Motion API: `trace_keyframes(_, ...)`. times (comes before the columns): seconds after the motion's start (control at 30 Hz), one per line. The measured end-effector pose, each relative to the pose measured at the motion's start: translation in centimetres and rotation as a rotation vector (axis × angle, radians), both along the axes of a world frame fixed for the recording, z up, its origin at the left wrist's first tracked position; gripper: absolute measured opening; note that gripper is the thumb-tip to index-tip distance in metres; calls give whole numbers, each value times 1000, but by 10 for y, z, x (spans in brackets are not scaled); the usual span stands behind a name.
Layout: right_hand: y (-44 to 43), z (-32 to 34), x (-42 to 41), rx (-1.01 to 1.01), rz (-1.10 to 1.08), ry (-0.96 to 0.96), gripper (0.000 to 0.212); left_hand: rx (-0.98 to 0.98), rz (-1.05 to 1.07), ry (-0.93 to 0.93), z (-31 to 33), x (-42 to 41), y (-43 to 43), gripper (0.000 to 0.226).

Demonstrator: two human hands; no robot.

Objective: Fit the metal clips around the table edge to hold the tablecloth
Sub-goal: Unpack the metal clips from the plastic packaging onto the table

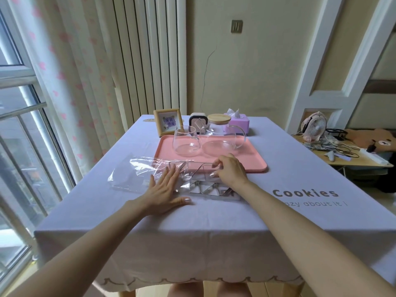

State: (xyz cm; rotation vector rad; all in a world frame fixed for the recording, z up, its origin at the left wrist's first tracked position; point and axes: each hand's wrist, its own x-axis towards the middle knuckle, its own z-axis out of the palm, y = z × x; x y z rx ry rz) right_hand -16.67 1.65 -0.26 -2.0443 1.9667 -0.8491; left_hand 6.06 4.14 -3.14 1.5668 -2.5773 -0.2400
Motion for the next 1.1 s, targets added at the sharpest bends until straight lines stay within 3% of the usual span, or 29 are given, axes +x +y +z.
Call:
trace_keyframes(0.27,1,6,-25,-17,-128,-302,15,88,28,-38,2,40,-5,137)
trace_keyframes(0.33,0,9,-33,-16,-164,-373,13,-21,-27,-53,6,46,-4,119)
trace_keyframes(0.47,0,14,-45,-56,-202,-433,18,-374,-223,30,8,61,-2,63)
trace_keyframes(0.63,3,21,-58,-79,-242,-569,27,-582,-302,-91,10,87,-17,48)
trace_keyframes(0.87,6,21,-52,-37,-148,-781,13,-665,-8,-144,29,107,-29,18)
trace_keyframes(1.0,1,9,-37,-7,-164,-740,11,-628,25,-129,24,93,-28,31)
trace_keyframes(1.03,0,6,-35,6,-178,-656,8,-606,24,-92,23,89,-27,37)
trace_keyframes(1.1,2,0,-31,-11,-238,-248,20,-536,35,47,21,79,-25,41)
